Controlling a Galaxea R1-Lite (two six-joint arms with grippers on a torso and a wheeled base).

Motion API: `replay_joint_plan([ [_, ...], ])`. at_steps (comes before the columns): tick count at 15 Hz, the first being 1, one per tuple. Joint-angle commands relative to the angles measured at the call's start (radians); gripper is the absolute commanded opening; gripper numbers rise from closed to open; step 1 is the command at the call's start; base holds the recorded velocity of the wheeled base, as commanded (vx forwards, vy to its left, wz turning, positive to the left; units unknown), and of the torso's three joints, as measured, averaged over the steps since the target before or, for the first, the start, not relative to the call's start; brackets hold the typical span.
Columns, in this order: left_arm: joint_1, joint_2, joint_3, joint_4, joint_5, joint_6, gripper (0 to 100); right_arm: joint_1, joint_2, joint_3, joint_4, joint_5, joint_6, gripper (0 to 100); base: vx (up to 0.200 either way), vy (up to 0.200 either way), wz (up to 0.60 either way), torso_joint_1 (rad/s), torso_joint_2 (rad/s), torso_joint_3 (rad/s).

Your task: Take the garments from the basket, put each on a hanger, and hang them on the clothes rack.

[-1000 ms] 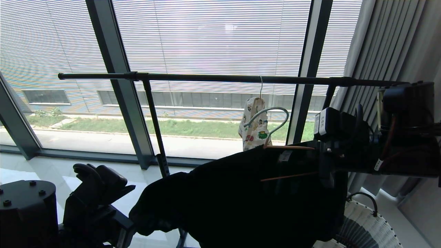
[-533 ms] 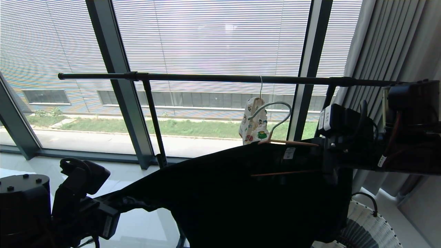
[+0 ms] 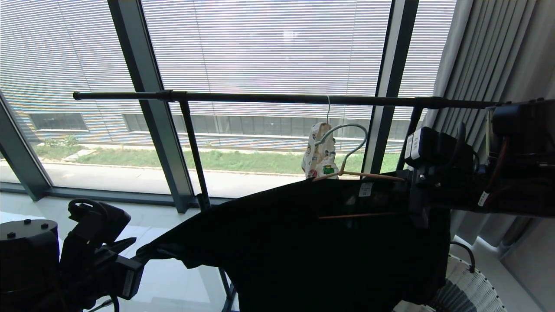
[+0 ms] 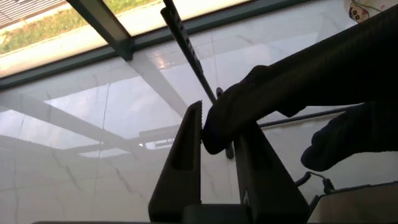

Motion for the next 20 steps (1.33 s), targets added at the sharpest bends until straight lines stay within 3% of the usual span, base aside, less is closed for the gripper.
replay_joint_plan([
  [1,-0.002,-0.009,-0.002,0.0,-0.001,-0.005,100,0.001,-0.002,0.004,0.001,-0.002,-0.001,0,0.0,0.0,0.0,0.0,0.0,0.0],
  [5,0.003,-0.041,-0.033,0.0,0.002,-0.053,100,-0.019,-0.033,0.058,0.006,-0.023,0.01,0,0.0,0.0,0.0,0.0,0.0,0.0],
  [6,0.009,-0.063,-0.07,0.0,0.013,-0.117,100,-0.041,-0.06,0.121,0.006,-0.055,0.042,0,0.0,0.0,0.0,0.0,0.0,0.0],
  [8,0.037,-0.07,-0.093,0.0,0.087,-0.15,100,-0.05,-0.106,0.219,0.006,-0.101,0.105,0,0.0,0.0,0.0,0.0,0.0,0.0],
  [10,0.064,-0.067,-0.119,0.0,0.156,-0.151,100,-0.051,-0.168,0.317,0.006,-0.192,0.142,0,0.0,0.0,0.0,0.0,0.0,0.0],
  [13,0.098,-0.067,-0.134,0.0,0.171,-0.151,100,-0.053,-0.252,0.428,0.032,-0.292,0.208,0,0.0,0.0,0.0,0.0,0.0,0.0],
  [17,0.132,-0.067,-0.131,0.0,0.171,-0.15,100,-0.061,-0.346,0.485,0.17,-0.453,0.355,0,0.0,0.0,0.0,0.0,0.0,0.0],
  [20,0.13,-0.055,-0.129,0.0,0.172,-0.15,100,-0.096,-0.35,0.517,0.183,-0.537,0.453,0,0.0,0.0,0.0,0.0,0.0,0.0],
])
